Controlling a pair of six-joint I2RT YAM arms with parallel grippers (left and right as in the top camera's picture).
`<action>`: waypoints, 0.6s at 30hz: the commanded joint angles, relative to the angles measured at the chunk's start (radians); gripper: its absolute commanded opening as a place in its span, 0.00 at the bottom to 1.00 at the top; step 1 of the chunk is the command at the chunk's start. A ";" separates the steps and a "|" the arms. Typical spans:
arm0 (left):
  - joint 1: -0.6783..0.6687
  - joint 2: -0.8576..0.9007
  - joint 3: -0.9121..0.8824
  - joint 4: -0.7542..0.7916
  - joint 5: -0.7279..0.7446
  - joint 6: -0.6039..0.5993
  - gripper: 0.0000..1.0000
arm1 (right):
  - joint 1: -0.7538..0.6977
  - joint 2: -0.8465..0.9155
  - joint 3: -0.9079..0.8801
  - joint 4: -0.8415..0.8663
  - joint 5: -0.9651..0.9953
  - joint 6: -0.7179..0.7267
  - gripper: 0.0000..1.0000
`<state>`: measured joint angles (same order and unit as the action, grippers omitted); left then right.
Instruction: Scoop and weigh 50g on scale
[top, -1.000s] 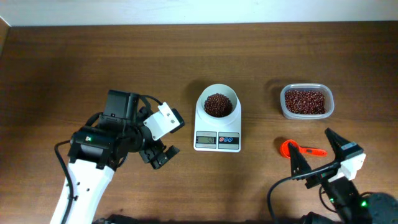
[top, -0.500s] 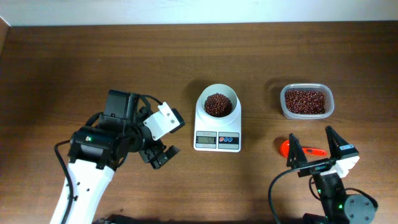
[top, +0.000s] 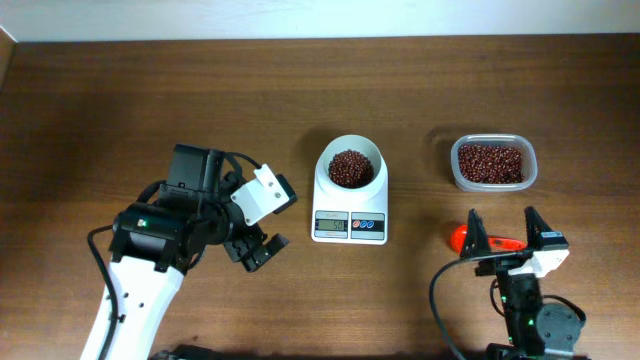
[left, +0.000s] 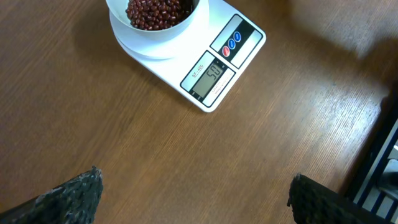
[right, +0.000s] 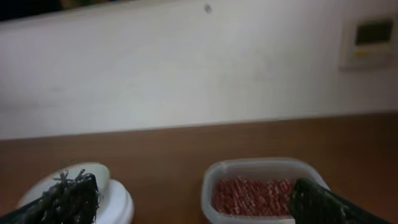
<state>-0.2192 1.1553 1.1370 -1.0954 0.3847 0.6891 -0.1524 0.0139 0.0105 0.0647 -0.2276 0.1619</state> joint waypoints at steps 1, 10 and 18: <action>0.004 -0.010 0.008 0.002 0.000 0.012 0.99 | 0.008 -0.011 -0.005 -0.086 0.107 0.011 0.99; 0.004 -0.010 0.008 0.002 0.000 0.012 0.99 | 0.009 -0.011 -0.005 -0.140 0.131 -0.134 0.99; 0.004 -0.010 0.008 0.002 0.000 0.012 0.99 | 0.097 -0.011 -0.005 -0.144 0.153 -0.237 0.99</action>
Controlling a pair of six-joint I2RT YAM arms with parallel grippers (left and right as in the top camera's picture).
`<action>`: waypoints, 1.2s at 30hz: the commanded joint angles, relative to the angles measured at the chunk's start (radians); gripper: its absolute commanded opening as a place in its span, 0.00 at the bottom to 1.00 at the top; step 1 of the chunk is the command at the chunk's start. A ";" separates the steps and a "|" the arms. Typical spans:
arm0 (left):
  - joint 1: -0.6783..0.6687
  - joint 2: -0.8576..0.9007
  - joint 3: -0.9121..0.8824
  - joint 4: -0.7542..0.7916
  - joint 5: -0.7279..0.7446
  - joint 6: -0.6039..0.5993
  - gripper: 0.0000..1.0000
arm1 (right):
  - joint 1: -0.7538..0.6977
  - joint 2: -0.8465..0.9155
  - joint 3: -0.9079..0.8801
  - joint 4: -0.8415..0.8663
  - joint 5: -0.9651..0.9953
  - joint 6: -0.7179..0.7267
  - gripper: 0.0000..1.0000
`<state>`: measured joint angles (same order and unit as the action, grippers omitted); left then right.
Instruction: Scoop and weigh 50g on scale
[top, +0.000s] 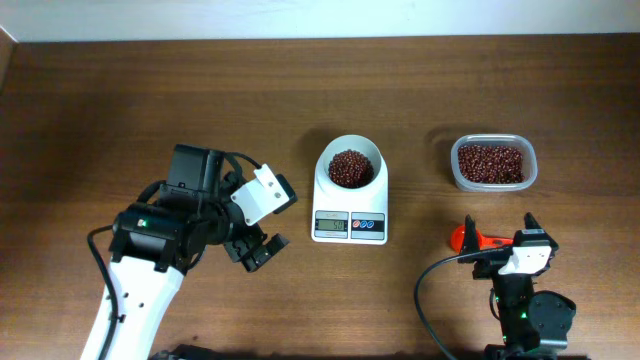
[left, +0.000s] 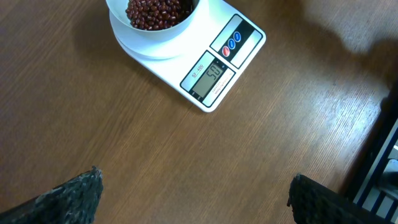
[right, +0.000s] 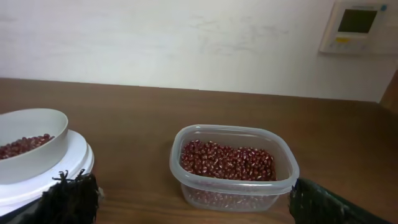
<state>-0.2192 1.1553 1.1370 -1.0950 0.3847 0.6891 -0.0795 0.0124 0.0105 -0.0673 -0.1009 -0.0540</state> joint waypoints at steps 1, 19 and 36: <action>0.004 -0.010 0.008 0.002 0.000 0.012 0.99 | 0.024 -0.009 -0.005 -0.012 0.026 -0.021 0.99; 0.004 -0.010 0.008 0.002 0.000 0.012 0.99 | 0.006 -0.007 -0.005 -0.012 0.080 0.069 0.99; 0.004 -0.010 0.008 0.002 0.000 0.012 0.99 | 0.006 -0.007 -0.005 -0.012 0.080 0.069 0.99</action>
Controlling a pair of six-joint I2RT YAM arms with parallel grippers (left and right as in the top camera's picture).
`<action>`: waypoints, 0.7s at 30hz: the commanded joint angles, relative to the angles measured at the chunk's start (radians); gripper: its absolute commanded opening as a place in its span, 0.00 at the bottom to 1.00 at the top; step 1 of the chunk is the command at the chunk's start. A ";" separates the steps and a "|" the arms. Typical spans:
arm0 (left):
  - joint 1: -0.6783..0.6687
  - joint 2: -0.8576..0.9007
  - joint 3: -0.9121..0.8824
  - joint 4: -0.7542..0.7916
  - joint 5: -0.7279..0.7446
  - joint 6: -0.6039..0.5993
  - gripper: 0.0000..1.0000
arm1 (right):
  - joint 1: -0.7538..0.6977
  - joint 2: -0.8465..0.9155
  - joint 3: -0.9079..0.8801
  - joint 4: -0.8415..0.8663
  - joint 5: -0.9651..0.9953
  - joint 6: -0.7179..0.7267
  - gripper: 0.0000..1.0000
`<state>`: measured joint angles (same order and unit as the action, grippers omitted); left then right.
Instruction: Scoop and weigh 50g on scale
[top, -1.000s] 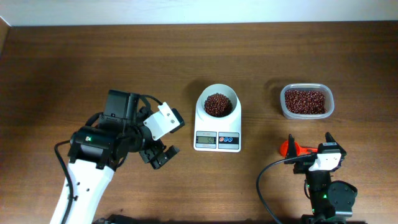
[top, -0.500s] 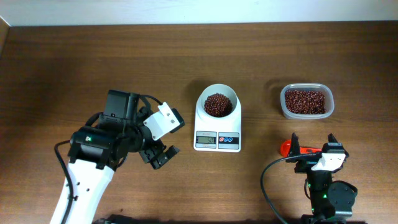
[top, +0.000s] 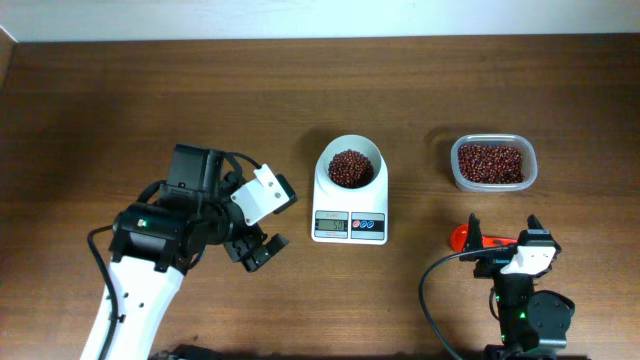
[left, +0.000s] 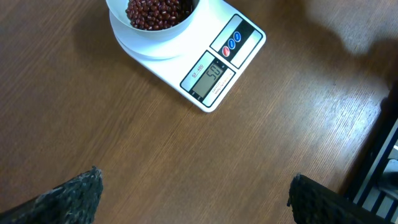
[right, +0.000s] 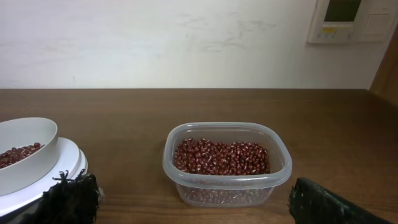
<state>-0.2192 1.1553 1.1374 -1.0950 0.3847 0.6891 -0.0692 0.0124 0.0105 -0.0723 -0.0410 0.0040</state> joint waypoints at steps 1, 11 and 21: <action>0.004 -0.010 0.008 0.002 0.000 0.012 0.99 | -0.004 -0.007 -0.005 -0.007 0.020 0.011 0.99; 0.004 -0.069 0.007 -0.004 0.034 0.012 0.99 | -0.004 -0.007 -0.005 -0.007 0.020 0.011 0.99; 0.062 -0.562 -0.330 0.340 0.038 -0.202 0.99 | -0.004 -0.007 -0.005 -0.007 0.020 0.011 0.99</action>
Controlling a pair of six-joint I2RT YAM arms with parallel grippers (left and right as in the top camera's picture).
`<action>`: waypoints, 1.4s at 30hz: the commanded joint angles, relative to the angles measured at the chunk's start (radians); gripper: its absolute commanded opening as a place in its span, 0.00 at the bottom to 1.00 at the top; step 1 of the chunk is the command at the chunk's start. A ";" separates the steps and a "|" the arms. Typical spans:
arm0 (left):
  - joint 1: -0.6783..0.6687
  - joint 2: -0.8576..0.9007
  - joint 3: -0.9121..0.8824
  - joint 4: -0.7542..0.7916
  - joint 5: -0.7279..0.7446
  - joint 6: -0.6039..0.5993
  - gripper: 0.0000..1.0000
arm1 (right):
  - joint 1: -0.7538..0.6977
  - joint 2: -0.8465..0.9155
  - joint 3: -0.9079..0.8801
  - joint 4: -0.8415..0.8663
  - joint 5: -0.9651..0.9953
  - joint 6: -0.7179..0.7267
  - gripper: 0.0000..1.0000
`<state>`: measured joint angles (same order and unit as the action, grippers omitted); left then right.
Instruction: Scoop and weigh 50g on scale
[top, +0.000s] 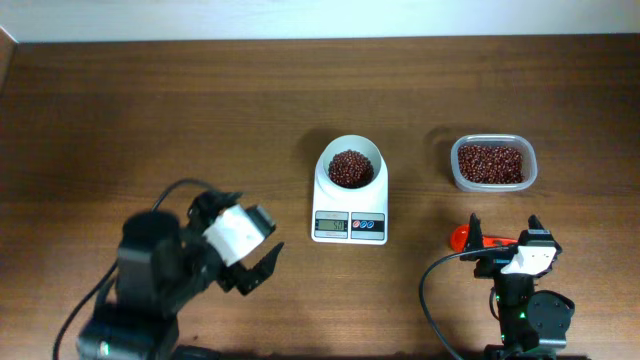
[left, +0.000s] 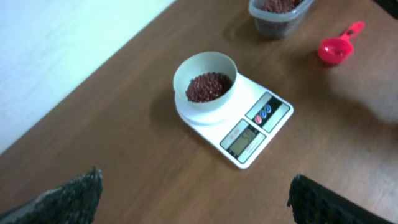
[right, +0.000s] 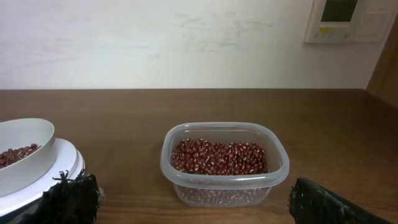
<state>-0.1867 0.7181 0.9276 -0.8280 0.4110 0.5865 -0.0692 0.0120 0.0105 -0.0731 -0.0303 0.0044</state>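
Observation:
A white scale (top: 350, 205) stands mid-table with a white bowl (top: 349, 167) of red beans on it; its display is too small to read. To the right is a clear tub (top: 492, 163) of beans. A red scoop (top: 462, 238) lies on the wood beside my right gripper (top: 503, 236), which is open and empty, its camera level with the tub (right: 224, 163). My left gripper (top: 255, 268) is open and empty, front-left of the scale. Its view takes in the bowl (left: 205, 79), the scale (left: 252, 127) and the scoop (left: 336, 48).
The wooden table (top: 150, 110) runs to a white wall behind it. A wall panel (right: 348, 18) shows at the upper right of the right wrist view. Cables trail from both arms at the table's front edge.
My left arm has drawn back toward the front-left, away from the scale. Its camera now sees the whole scale, the tub and the scoop from farther off. The right arm has hardly moved.
My right gripper stood open by the scoop, its camera tilted up at the wall. Then it levelled to face the tub and stayed. The scoop lay on the table and the bowl held beans throughout. The left arm kept still, then drew back.

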 joint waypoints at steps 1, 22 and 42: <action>0.053 -0.245 -0.233 0.165 0.005 -0.180 0.99 | -0.004 -0.006 -0.005 -0.006 0.009 0.011 0.99; 0.135 -0.713 -0.919 0.760 -0.550 -0.549 0.99 | -0.004 -0.006 -0.005 -0.006 0.009 0.011 0.99; 0.186 -0.713 -0.919 0.745 -0.414 -0.541 0.99 | -0.004 -0.006 -0.005 -0.006 0.009 0.011 0.99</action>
<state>-0.0059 0.0147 0.0139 -0.0799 -0.0212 0.0513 -0.0696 0.0113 0.0105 -0.0742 -0.0261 0.0040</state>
